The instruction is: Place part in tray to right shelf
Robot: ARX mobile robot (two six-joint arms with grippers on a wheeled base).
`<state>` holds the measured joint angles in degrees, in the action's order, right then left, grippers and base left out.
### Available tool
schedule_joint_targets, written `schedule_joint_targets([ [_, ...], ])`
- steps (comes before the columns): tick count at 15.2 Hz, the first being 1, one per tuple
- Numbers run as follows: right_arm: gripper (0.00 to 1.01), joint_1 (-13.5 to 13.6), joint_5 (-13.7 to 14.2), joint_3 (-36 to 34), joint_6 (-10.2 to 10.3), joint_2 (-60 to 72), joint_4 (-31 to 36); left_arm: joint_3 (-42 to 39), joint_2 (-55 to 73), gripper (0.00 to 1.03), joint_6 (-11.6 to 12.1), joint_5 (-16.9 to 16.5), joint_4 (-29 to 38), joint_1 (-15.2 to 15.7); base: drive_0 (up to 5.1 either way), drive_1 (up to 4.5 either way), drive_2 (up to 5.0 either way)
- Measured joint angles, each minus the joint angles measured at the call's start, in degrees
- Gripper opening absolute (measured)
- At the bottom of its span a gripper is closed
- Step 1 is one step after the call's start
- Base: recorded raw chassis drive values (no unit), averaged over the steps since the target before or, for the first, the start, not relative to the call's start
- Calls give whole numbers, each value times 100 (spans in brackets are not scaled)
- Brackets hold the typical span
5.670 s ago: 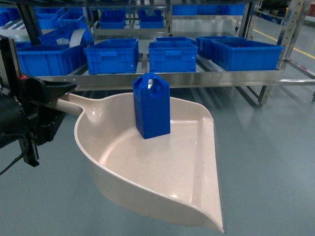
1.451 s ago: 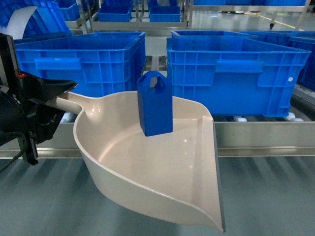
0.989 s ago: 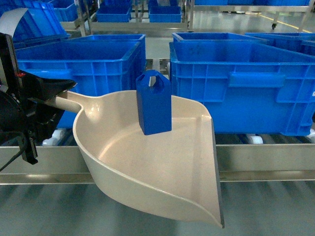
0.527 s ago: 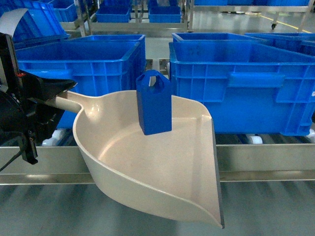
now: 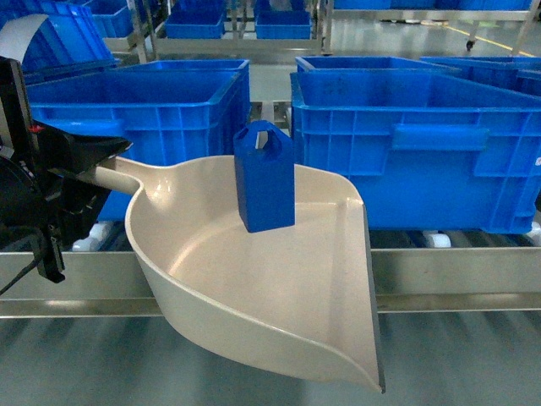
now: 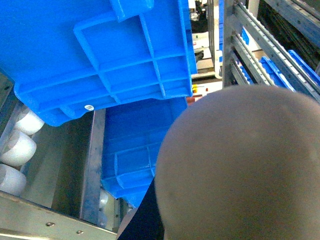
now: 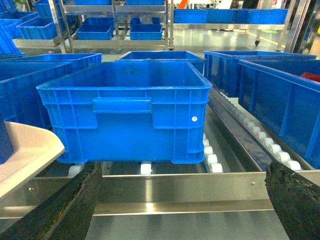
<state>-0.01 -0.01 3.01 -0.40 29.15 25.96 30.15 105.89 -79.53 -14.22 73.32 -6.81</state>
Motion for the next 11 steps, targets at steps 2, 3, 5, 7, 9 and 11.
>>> schedule_joint_targets([
  [2, 98, 0, 0, 2, -2, 0, 2, 0, 0, 15, 0, 0, 0, 0, 2, 434, -430],
  [3, 98, 0, 0, 0, -2, 0, 2, 0, 0, 15, 0, 0, 0, 0, 2, 434, -430],
  [5, 98, 0, 0, 2, 0, 0, 2, 0, 0, 15, 0, 0, 0, 0, 2, 434, -430],
  [7, 98, 0, 0, 2, -2, 0, 2, 0, 0, 15, 0, 0, 0, 0, 2, 434, -430],
  [9, 98, 0, 0, 2, 0, 0, 0, 0, 0, 15, 0, 0, 0, 0, 2, 434, -430],
  [11, 98, 0, 0, 2, -2, 0, 2, 0, 0, 15, 0, 0, 0, 0, 2, 434, -430],
])
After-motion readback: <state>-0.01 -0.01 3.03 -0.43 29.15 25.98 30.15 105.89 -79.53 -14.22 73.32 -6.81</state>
